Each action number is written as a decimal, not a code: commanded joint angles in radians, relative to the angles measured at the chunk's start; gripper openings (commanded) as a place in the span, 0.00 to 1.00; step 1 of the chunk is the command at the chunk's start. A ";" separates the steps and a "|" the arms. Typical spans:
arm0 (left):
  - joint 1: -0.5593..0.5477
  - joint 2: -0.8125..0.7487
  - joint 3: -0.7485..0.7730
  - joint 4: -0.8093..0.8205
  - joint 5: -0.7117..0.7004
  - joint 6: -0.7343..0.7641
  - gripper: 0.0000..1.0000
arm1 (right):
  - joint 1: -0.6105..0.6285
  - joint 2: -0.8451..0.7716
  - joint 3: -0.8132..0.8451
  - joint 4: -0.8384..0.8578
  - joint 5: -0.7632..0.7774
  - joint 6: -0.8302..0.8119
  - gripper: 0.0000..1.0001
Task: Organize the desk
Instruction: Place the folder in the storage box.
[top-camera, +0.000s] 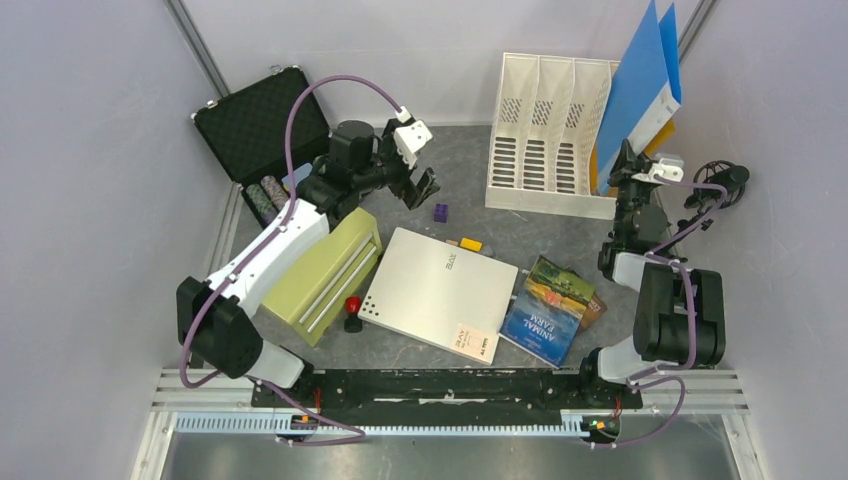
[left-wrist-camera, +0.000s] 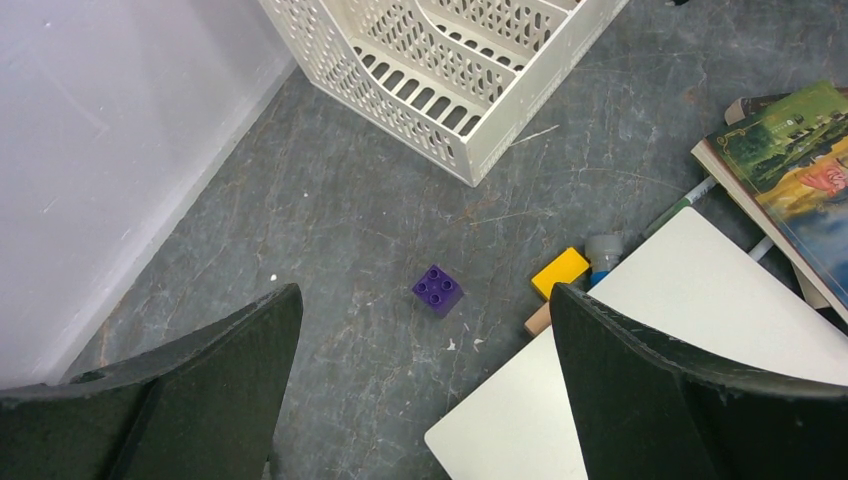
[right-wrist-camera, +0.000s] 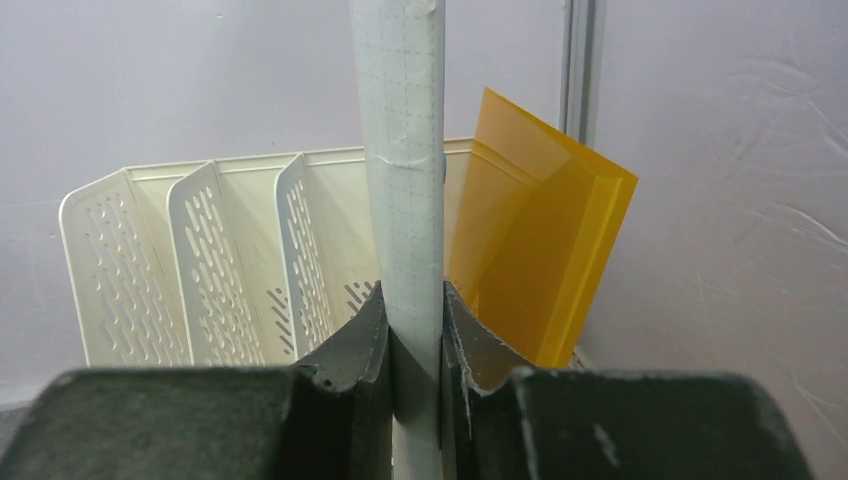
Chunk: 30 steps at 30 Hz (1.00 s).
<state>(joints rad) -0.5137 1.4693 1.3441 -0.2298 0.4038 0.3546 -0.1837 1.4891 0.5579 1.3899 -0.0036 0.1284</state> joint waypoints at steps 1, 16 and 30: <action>-0.003 0.009 0.012 0.035 0.030 -0.040 1.00 | -0.002 0.051 0.004 0.191 -0.002 0.013 0.00; -0.003 0.045 0.015 0.038 0.044 -0.054 1.00 | -0.002 0.253 -0.057 0.379 -0.033 -0.017 0.00; -0.003 0.079 0.041 0.012 0.046 -0.056 1.00 | 0.000 0.248 0.034 0.365 -0.015 -0.020 0.00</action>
<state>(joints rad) -0.5137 1.5291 1.3441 -0.2298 0.4236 0.3290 -0.1837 1.6970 0.5900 1.5234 -0.0116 0.1333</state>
